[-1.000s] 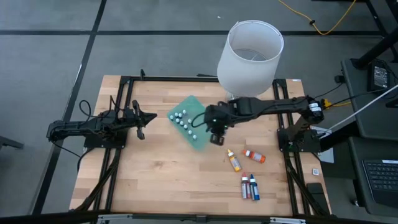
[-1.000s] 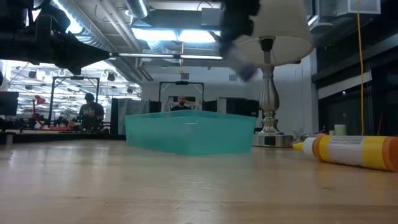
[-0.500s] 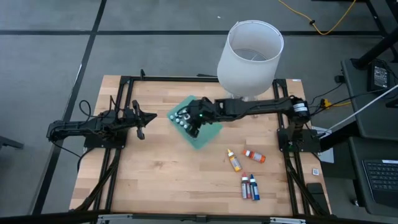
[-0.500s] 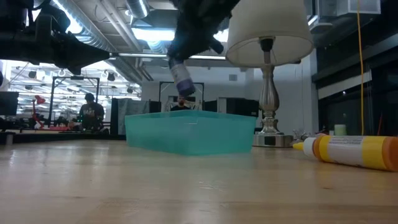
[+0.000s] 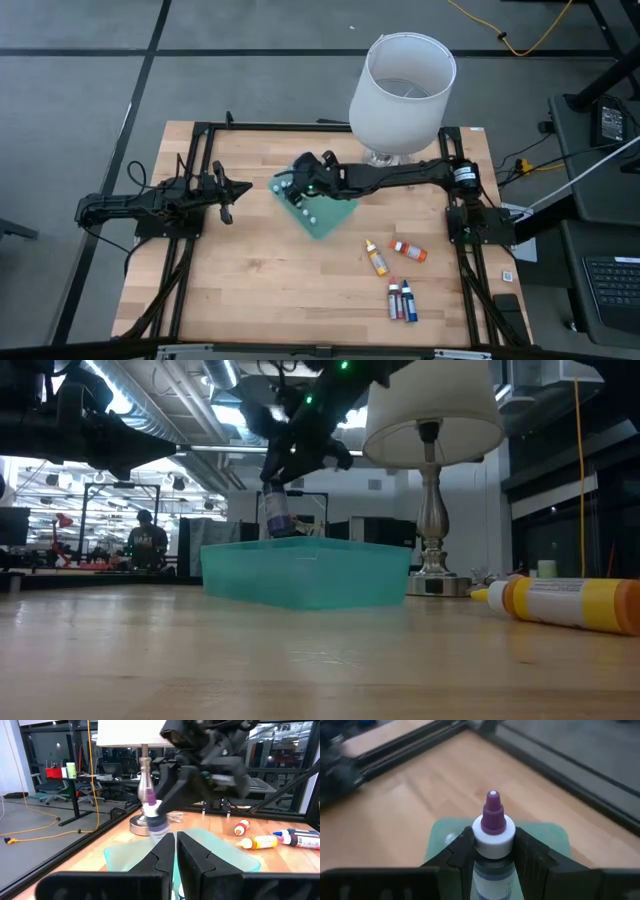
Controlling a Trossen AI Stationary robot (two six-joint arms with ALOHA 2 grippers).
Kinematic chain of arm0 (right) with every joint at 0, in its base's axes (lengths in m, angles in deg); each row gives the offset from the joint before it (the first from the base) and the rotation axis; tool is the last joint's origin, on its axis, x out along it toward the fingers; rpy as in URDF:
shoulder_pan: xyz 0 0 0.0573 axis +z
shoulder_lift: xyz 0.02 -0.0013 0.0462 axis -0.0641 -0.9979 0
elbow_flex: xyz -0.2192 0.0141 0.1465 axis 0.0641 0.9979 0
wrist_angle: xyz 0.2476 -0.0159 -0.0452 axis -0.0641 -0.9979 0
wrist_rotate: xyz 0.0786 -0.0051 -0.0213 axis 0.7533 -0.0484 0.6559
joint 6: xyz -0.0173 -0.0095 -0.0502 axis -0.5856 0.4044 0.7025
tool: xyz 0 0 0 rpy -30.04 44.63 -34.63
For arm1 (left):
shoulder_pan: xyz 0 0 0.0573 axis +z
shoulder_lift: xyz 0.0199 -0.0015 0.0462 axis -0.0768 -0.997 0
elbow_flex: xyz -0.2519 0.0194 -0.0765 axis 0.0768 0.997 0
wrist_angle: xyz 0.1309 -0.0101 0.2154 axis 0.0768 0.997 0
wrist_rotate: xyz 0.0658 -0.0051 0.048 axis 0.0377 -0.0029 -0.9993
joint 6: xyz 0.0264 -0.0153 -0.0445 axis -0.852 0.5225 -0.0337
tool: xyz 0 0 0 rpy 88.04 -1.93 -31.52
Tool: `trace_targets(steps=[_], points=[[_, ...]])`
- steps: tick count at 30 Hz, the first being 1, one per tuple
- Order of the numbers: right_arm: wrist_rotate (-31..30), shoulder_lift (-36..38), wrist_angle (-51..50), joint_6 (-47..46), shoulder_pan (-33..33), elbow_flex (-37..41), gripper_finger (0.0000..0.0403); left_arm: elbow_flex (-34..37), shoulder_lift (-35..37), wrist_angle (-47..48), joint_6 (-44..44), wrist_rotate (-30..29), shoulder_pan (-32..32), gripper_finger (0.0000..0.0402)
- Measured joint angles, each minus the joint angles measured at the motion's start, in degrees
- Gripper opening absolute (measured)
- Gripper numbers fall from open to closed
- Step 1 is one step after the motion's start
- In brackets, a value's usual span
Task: Pick & Place food coloring
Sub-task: Put the large purple food coloring bottle into the green bin
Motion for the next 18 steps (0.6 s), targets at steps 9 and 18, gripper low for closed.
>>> trace_targets(steps=[9,18], points=[[-8.4,-4.2,4.8,-5.8,-1.4,0.0,0.0115,0.0,0.0,0.0,0.0,0.0,0.0,0.0011],[-12.4,-7.5,5.8,-9.2,-2.9,0.0,0.0115,0.0,0.0,0.0,0.0,0.0,0.0,0.0012]])
